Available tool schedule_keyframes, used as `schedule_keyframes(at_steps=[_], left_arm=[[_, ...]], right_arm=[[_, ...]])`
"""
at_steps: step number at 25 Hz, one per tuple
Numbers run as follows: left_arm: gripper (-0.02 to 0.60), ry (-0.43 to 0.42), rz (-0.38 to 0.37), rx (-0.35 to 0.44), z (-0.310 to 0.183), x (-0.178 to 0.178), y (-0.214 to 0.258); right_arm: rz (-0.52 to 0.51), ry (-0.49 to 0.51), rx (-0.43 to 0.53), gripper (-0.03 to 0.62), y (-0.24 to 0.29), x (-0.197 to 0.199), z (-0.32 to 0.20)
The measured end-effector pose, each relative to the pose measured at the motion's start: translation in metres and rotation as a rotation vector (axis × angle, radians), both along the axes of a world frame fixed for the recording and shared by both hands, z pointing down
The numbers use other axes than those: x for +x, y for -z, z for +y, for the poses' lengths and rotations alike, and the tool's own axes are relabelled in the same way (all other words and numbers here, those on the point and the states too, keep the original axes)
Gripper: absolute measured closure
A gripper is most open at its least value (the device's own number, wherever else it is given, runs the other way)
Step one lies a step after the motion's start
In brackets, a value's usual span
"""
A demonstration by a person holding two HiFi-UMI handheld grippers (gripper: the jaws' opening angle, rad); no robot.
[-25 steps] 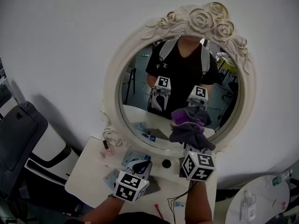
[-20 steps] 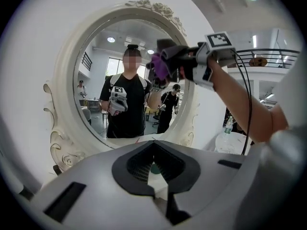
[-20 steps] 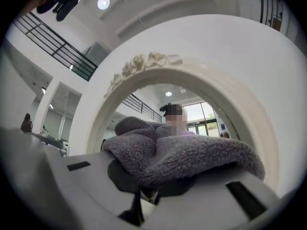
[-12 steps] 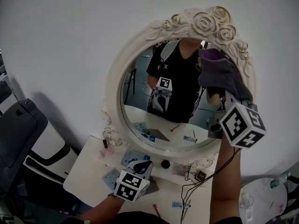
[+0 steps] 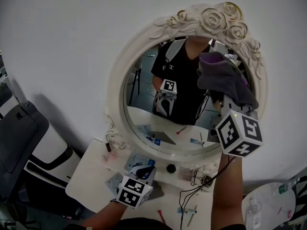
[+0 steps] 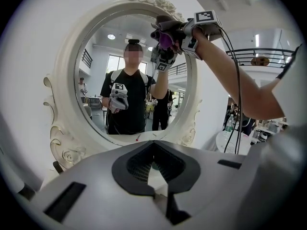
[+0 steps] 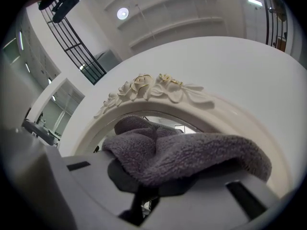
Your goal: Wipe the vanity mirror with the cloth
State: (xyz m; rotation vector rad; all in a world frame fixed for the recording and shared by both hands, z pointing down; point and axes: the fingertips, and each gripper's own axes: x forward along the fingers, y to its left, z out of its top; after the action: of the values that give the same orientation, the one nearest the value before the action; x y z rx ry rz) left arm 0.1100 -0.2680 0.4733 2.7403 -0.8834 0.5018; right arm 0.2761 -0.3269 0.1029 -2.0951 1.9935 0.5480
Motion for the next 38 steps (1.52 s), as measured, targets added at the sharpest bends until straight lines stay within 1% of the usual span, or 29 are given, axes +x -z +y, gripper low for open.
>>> schedule_keyframes(at_steps=[4,10,14,24,28,31,35,38], left_arm=[[0.575,0.003,-0.005,-0.005,-0.003,0.000,-0.002],[0.575,0.002,-0.004,-0.009,-0.005,0.001,-0.004],[0.575,-0.003,-0.005,-0.008,-0.005,0.002,-0.003],[0.575,0.020,-0.010,-0.002,-0.004,-0.003,0.000],[0.575,0.037,-0.009,0.000,-0.002,-0.009,0.002],[0.575,0.041,-0.006,0.006,-0.001,-0.010,0.005],[0.575,0.040,-0.004,0.008,0.003,-0.013,0.006],[0.575,0.039,-0.004,0.000,0.005,-0.015,0.003]], right_arm=[[0.003,0.018,-0.019,0.566,-0.031,-0.005,-0.003],[0.032,-0.018,-0.071,0.566,-0.094,-0.010,-0.006],[0.015,-0.025,-0.113,0.566,-0.129,-0.009,-0.006],[-0.048,-0.023,-0.231,0.566,-0.214,-0.007,-0.009],[-0.062,-0.037,-0.248,0.566,-0.248,-0.007,-0.009],[-0.085,-0.042,-0.296,0.566,-0.279,-0.005,-0.010],[-0.106,-0.063,-0.403,0.566,-0.329,-0.004,-0.011],[-0.103,-0.094,-0.419,0.566,-0.346,-0.004,-0.011]])
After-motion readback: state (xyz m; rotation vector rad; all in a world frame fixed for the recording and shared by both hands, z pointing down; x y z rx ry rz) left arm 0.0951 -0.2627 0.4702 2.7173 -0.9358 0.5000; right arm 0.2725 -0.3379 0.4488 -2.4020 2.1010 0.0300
